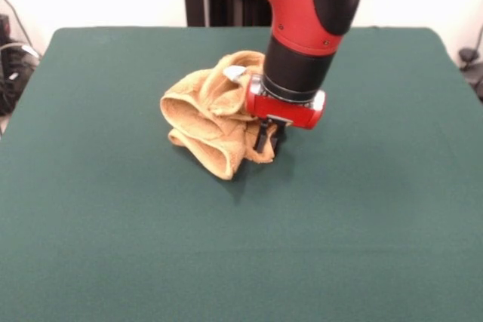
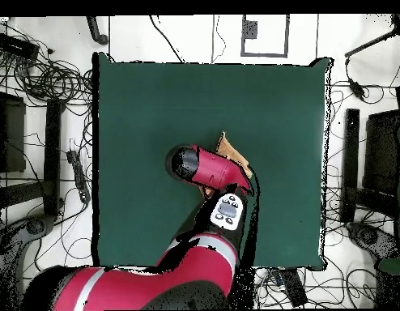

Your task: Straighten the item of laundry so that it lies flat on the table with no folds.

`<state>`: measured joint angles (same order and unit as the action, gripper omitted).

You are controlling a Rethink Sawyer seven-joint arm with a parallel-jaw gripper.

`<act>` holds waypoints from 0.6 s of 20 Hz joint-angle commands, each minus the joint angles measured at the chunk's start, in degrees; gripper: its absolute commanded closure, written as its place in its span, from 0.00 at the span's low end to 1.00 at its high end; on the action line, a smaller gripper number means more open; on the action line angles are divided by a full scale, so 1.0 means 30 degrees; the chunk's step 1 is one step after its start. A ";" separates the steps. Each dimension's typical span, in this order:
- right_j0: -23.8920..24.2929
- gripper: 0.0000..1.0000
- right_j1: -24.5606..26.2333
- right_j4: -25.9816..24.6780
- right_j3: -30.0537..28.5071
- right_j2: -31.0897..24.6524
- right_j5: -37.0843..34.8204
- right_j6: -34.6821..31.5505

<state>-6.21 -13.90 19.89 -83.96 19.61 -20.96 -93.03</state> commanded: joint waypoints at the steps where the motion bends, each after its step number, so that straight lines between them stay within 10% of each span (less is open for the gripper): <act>1: -0.1477 1.00 0.1207 0.2188 0.1359 -0.1490 -0.2376 -0.6933; 12: -0.1789 1.00 0.2193 0.2282 0.3224 -0.0869 -0.3280 -0.7446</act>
<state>-8.68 -11.53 22.02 -79.88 21.91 -24.84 -97.56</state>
